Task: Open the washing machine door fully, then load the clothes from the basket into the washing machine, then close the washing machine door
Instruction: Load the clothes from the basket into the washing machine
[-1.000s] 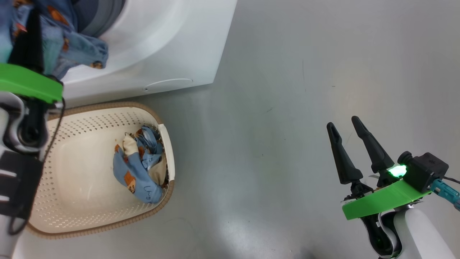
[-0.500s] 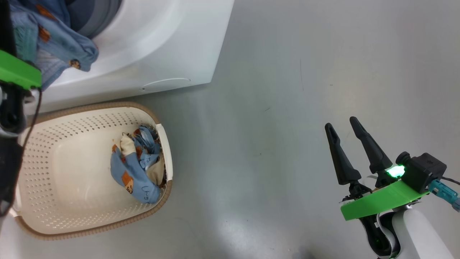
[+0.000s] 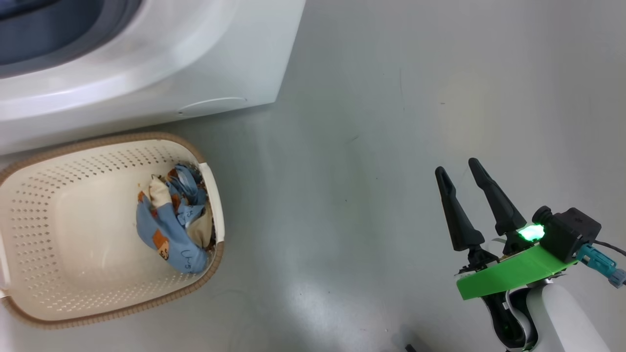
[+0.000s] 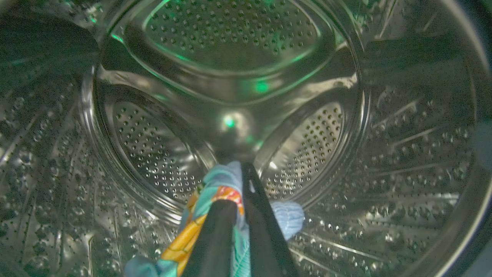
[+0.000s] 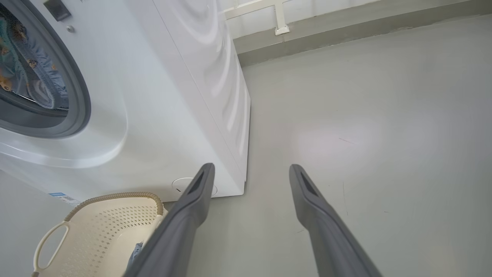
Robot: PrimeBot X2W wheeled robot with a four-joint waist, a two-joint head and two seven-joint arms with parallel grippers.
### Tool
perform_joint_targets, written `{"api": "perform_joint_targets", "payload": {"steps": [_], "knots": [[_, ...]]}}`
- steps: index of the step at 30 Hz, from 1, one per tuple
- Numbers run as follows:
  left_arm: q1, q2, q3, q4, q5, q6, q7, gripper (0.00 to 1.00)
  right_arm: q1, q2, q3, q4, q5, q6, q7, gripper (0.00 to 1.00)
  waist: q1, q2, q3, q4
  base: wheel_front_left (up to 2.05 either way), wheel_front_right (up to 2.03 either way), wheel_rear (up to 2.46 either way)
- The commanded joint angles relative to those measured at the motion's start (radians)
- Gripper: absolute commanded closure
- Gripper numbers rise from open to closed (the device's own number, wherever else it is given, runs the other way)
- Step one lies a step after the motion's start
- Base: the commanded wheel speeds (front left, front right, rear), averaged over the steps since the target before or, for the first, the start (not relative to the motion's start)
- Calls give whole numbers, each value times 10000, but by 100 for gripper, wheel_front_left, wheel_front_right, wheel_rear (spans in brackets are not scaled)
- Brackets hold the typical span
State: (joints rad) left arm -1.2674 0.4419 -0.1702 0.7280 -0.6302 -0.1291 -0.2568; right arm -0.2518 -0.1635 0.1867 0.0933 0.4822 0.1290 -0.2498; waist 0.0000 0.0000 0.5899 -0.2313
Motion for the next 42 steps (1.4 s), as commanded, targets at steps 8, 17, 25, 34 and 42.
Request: {"api": "perform_joint_targets", "payload": {"steps": [8, 17, 25, 34, 42], "knots": [[659, -305, 615, 717, 1487, -12, -49, 0, -25, 39, 260, -214, 43, 17, -120, 0, 0, 0, 99, -101, 0, 0, 0], [329, -348, -4, 1816, 1115, -14, -49, 0, -66, 41, 268, -199, 24, 17, -120, 0, 0, 0, 93, -73, 0, 0, 0], [319, -355, -801, 2947, 1548, -14, -49, 0, -34, 5, 299, -166, 27, 17, -120, 0, 0, 0, -81, -21, 0, 0, 0], [-419, -515, -2104, 4441, 1515, -15, 494, 0, 23, -32, 299, -138, 52, 17, -120, 0, 0, 0, -184, 44, 0, 0, 0], [-624, -577, -2520, 4900, 1215, -15, 558, 0, 38, -46, 237, -128, 44, 17, -120, 0, 0, 0, -311, 159, 0, 0, 0]]}}
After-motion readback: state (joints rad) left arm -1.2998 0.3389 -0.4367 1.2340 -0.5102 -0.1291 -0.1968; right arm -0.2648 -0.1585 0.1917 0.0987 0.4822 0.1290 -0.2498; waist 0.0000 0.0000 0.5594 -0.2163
